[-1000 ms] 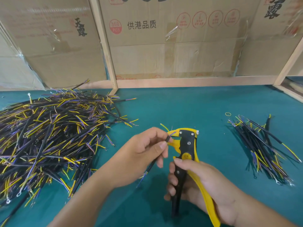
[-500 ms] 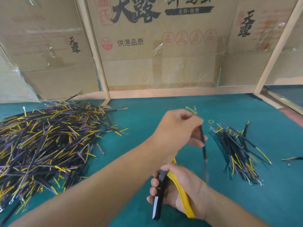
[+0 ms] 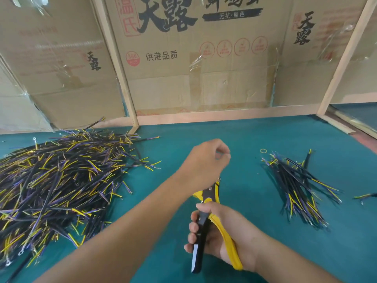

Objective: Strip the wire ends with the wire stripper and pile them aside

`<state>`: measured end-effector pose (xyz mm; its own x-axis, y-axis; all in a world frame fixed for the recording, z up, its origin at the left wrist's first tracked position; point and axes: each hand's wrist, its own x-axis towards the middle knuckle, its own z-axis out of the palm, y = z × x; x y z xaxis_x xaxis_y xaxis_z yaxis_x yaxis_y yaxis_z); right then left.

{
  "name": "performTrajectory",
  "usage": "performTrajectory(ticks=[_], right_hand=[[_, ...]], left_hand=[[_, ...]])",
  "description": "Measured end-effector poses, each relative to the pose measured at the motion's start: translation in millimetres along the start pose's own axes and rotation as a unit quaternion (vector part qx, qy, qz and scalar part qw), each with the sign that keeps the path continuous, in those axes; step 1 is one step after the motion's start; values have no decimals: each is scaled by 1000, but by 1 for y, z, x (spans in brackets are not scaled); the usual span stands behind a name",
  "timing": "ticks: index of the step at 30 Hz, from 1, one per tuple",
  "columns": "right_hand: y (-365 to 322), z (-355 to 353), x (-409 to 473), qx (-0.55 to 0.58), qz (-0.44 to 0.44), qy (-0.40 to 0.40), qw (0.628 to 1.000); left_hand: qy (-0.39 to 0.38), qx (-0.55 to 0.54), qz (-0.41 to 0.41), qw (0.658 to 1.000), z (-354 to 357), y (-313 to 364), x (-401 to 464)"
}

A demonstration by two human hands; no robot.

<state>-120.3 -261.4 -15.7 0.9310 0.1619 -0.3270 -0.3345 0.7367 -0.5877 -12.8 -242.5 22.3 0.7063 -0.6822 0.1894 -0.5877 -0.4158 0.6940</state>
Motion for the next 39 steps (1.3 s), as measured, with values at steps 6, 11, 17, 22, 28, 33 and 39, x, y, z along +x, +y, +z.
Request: performTrajectory(ticks=[6,11,17,22,28,33,39], right_hand=[[13,-45,11,-43,65,51,996],[13,-51,9,-58,63,36,996],[11,-52,11,-64,77,31,994],[11,-51,12,-53,86,32,994],[10,-51,10,-48,87,25,995],[9,-50,9,-57,85,16,995],[9,-53,14,-65,77,21,995]], left_hand=[[-3,363,-159,918,-82,-116,5],[-83,571,-130,806,-105,-167,2],[-65,665,-5,744,-112,-179,11],[41,534,25,844,-127,-149,16],[174,126,40,976,-108,-93,-10],[127,-149,-11,981,-66,-76,-41],[82,-156,4,984,-38,-97,-75]])
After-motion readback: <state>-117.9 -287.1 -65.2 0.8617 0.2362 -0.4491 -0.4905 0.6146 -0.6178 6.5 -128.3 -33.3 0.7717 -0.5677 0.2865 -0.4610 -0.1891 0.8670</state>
